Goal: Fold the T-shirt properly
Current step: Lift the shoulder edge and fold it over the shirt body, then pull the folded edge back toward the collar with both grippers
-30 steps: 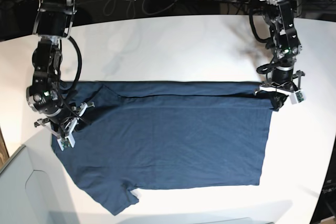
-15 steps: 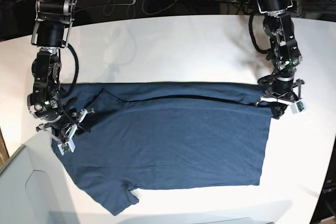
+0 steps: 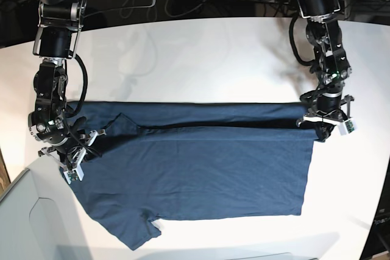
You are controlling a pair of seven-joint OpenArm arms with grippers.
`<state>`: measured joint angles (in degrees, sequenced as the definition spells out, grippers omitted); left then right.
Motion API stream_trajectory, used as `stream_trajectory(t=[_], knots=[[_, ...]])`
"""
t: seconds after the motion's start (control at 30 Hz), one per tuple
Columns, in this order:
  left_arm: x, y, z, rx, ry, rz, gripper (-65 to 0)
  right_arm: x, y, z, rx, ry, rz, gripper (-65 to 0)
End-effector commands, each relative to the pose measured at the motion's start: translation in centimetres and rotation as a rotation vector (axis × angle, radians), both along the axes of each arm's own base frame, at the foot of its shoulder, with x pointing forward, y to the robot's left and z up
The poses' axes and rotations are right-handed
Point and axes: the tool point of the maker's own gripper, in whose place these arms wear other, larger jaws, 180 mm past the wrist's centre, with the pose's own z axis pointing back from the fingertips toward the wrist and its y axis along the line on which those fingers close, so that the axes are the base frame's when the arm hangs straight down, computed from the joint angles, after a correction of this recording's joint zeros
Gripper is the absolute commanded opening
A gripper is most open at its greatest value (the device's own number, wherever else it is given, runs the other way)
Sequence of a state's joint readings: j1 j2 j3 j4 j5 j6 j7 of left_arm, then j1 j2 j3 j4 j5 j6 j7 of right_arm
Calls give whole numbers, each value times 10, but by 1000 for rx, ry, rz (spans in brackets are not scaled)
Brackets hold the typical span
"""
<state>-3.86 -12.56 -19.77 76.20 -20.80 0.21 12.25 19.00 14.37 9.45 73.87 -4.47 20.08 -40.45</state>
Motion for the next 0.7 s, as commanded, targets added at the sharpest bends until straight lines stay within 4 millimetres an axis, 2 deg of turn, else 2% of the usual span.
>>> stream_trajectory(t=[0.0, 0.03, 0.1, 0.2, 0.27, 0.33, 0.43, 0.5, 0.6, 0.67], knots=[[10, 6, 20, 24, -61, 3, -650, 12, -3, 19, -5, -59, 6, -648], [10, 6, 20, 24, -60, 6, -650, 12, -3, 19, -5, -59, 6, -646], [9, 6, 19, 23, -54, 6, -589, 11, -3, 19, -6, -58, 6, -607], [7, 5, 13, 8, -12, -1, -469, 10, -3, 19, -12, -47, 4, -464], [7, 4, 16, 7, -17, -5, -425, 10, -3, 19, -11, -49, 5, -372], [9, 3, 22, 11, -33, -8, -389, 11, -4, 24, -12, -63, 3, -306], [9, 1, 40, 33, -70, -16, -348, 9, -3, 35, -28, -92, 11, -282], [-4, 12, 39, 39, -66, 16, -321, 6, -2, 42, -39, -117, 19, -281], [-19, 23, 25, 28, -32, 49, -299, -10, 1, 42, -56, -124, 32, -281], [-26, 26, 4, 9, 18, 59, -299, -20, -2, 39, -55, -121, 20, -281]])
